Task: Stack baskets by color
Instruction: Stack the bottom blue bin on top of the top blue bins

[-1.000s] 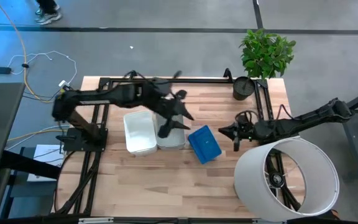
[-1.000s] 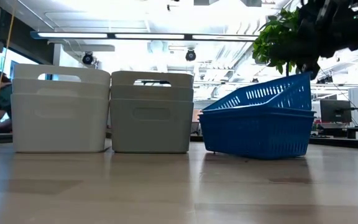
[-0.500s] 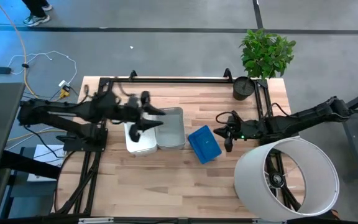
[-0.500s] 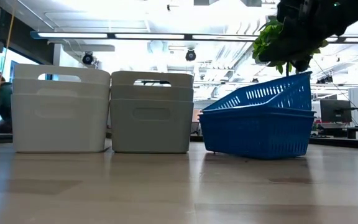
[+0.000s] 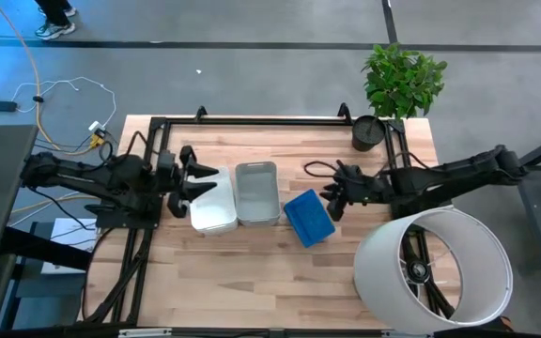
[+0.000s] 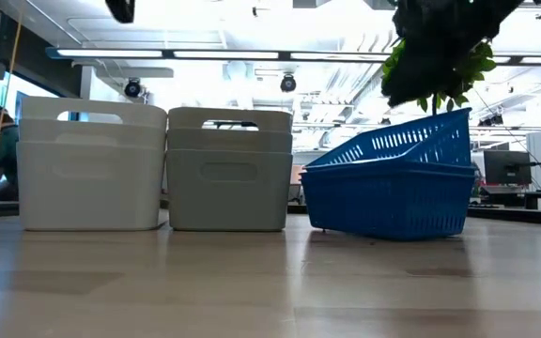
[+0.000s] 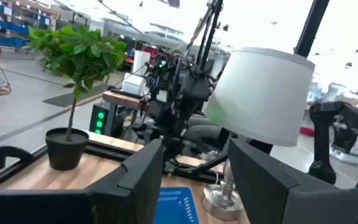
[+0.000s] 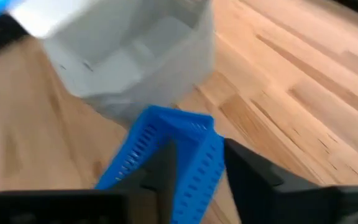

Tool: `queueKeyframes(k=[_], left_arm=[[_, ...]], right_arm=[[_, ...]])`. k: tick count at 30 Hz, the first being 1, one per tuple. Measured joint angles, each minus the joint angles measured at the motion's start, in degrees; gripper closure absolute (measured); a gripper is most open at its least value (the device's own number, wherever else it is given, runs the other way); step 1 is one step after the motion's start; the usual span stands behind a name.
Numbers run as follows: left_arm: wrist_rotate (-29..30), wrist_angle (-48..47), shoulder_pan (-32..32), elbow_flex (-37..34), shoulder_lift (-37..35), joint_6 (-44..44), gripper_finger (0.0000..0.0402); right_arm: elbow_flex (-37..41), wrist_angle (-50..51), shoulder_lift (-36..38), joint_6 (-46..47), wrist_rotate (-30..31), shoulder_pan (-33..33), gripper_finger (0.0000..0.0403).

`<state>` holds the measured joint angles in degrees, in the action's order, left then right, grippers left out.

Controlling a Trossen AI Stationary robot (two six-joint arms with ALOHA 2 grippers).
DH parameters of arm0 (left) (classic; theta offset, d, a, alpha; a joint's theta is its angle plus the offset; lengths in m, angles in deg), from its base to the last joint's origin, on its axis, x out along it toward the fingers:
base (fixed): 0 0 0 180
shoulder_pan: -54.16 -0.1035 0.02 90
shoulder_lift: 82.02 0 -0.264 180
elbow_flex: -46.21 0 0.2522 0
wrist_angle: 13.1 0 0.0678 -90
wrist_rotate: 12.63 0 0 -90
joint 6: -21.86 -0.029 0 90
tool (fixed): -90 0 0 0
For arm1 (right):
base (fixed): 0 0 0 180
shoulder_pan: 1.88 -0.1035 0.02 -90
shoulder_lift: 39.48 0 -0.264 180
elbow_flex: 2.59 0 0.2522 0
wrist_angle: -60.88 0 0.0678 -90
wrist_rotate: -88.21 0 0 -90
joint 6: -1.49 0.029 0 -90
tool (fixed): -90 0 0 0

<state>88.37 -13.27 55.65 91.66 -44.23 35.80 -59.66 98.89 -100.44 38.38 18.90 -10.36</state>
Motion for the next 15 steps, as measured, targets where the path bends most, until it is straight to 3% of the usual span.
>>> queueKeyframes(k=[6, 15], left_arm=[[0.45, -0.18, 0.12, -3.04, -4.50, 0.93, 0.0228], [1.93, -0.43, 0.12, -3.27, -6.00, -1.04, 0.0228]], right_arm=[[-3.94, 3.41, -6.09, 0.69, -3.27, 0.30, 0.0209], [-11.16, 13.17, -17.65, 2.31, -2.84, 0.36, 0.0204]])
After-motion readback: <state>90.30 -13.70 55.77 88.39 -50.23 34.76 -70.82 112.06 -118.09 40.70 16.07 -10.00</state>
